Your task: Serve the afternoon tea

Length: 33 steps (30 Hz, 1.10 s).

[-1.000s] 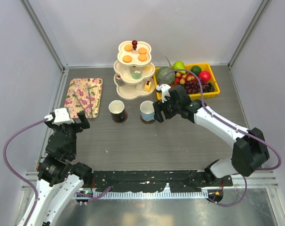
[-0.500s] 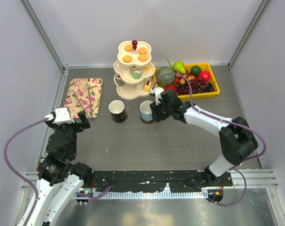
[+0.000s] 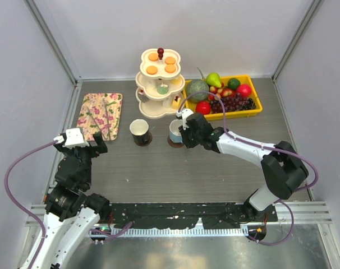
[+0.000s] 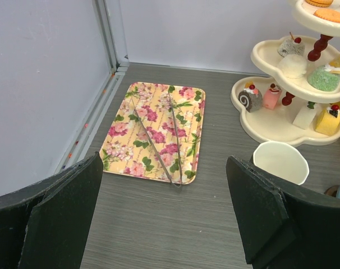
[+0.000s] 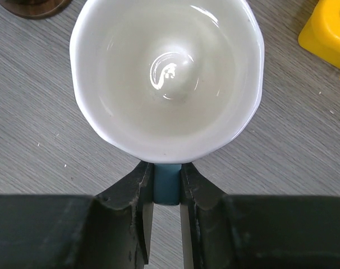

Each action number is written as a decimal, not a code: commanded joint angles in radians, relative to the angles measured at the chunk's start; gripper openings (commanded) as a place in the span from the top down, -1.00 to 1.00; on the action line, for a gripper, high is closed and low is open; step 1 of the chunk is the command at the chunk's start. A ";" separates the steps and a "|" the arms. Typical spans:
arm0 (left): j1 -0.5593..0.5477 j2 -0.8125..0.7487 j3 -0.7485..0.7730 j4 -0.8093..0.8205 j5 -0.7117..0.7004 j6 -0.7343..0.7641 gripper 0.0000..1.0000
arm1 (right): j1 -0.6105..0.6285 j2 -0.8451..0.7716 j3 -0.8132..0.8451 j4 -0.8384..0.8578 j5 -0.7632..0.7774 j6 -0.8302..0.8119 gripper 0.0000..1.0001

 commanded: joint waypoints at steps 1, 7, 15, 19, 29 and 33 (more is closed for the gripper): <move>-0.003 0.007 -0.002 0.053 0.006 0.009 -0.98 | 0.031 -0.036 -0.008 -0.008 0.085 0.049 0.71; -0.003 0.006 -0.002 0.054 0.007 0.010 -0.98 | 0.055 -0.038 0.054 -0.087 0.121 0.052 0.76; -0.003 0.003 -0.002 0.054 0.006 0.009 -0.98 | 0.064 -0.022 0.130 -0.177 0.125 0.038 0.83; -0.003 0.001 -0.002 0.053 0.006 0.010 -0.98 | 0.065 -0.001 0.140 -0.170 0.121 0.040 0.83; -0.003 0.000 -0.001 0.053 0.004 0.010 -0.98 | 0.071 0.022 0.109 -0.099 0.124 0.117 0.84; -0.003 0.001 -0.002 0.053 0.003 0.009 -0.98 | 0.075 0.019 0.109 -0.111 0.131 0.134 0.82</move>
